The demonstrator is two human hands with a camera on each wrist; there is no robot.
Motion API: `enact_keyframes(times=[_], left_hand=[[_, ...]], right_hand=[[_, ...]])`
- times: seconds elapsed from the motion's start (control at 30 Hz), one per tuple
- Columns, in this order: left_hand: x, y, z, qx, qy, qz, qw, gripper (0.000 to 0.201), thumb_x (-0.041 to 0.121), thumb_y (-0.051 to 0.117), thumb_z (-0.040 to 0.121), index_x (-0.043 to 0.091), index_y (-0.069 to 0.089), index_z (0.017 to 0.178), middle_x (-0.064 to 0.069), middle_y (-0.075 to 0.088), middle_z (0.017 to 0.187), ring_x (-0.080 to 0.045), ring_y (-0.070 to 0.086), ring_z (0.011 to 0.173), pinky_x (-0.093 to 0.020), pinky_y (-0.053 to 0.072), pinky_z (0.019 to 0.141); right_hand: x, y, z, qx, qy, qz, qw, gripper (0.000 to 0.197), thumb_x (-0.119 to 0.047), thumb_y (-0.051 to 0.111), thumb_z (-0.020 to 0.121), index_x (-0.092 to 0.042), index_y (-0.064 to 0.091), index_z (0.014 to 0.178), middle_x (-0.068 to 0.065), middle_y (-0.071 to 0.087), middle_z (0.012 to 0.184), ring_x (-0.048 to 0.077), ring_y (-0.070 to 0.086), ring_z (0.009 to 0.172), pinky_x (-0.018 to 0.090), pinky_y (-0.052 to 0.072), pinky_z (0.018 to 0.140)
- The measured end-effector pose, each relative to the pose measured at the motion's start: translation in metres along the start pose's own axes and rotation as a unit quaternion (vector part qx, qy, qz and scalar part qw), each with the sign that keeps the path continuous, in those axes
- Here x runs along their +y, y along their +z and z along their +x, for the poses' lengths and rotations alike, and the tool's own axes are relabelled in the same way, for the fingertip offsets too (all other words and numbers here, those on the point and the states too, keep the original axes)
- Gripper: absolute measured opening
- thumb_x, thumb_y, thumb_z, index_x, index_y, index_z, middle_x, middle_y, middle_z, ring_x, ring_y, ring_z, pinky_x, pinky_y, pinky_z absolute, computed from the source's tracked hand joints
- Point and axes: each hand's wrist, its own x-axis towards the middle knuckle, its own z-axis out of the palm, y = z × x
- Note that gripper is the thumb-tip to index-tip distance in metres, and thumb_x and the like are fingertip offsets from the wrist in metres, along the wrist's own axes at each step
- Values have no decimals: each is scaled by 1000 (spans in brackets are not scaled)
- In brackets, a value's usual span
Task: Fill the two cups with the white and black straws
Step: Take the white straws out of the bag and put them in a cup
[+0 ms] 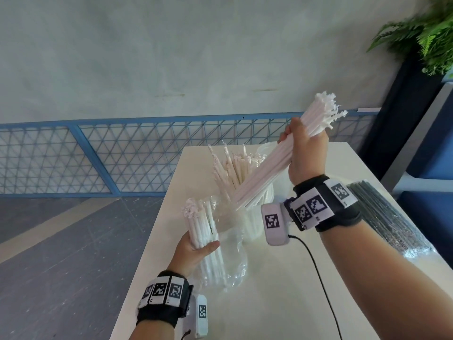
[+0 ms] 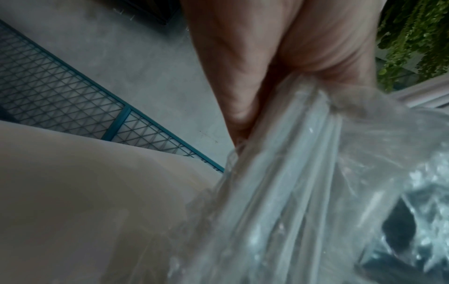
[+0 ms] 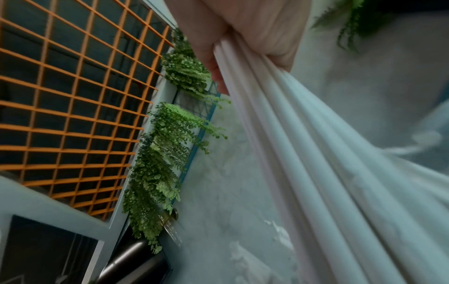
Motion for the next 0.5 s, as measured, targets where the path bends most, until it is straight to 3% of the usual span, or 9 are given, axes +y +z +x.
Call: enact_keyframes(times=[0.03, 0.1, 0.17, 0.3, 0.4, 0.5], left_hand=[[0, 0, 0, 2, 0, 2, 1000, 29, 7, 76, 71, 17, 63, 95, 7, 68, 85, 6, 67, 74, -8, 49, 64], [-1, 0, 0, 4, -1, 2, 1000, 29, 0, 73, 74, 15, 62, 96, 5, 67, 87, 8, 66, 72, -7, 49, 63], [-1, -1, -1, 8, -5, -5, 1000, 28, 1, 73, 74, 18, 62, 94, 1, 68, 88, 6, 67, 72, -8, 49, 62], [-2, -2, -2, 12, -9, -13, 1000, 29, 2, 74, 73, 17, 62, 95, -1, 69, 90, 3, 68, 75, -9, 50, 64], [-1, -3, -5, 15, -10, -15, 1000, 28, 4, 75, 73, 15, 64, 96, -1, 71, 89, -1, 69, 77, -13, 52, 66], [0, -2, -8, 8, -7, -22, 1000, 24, 0, 74, 73, 16, 67, 90, 4, 74, 78, -3, 70, 77, -13, 53, 66]], right_hand=[[-3, 1, 3, 0, -16, -16, 1000, 40, -16, 54, 87, -25, 53, 48, -3, 52, 52, 22, 48, 55, 34, 42, 59], [-6, 5, 6, -5, -44, -60, 997, 38, -20, 54, 87, -27, 52, 50, -3, 53, 55, 18, 51, 56, 32, 44, 59], [-2, 11, 4, -23, -61, -113, 991, 35, -21, 54, 89, -28, 51, 55, -8, 53, 56, 2, 51, 50, 24, 45, 59], [24, 20, -7, -112, -50, -222, 967, 25, -25, 54, 92, -6, 61, 78, -12, 54, 64, -13, 50, 49, 4, 40, 50], [52, 20, -19, -170, 4, -272, 947, 35, -30, 58, 89, 1, 61, 106, -8, 58, 73, -4, 54, 56, 7, 42, 51], [70, 18, -35, -206, 57, -296, 931, 55, -33, 61, 87, 0, 48, 128, 5, 64, 86, 18, 60, 76, 22, 46, 66]])
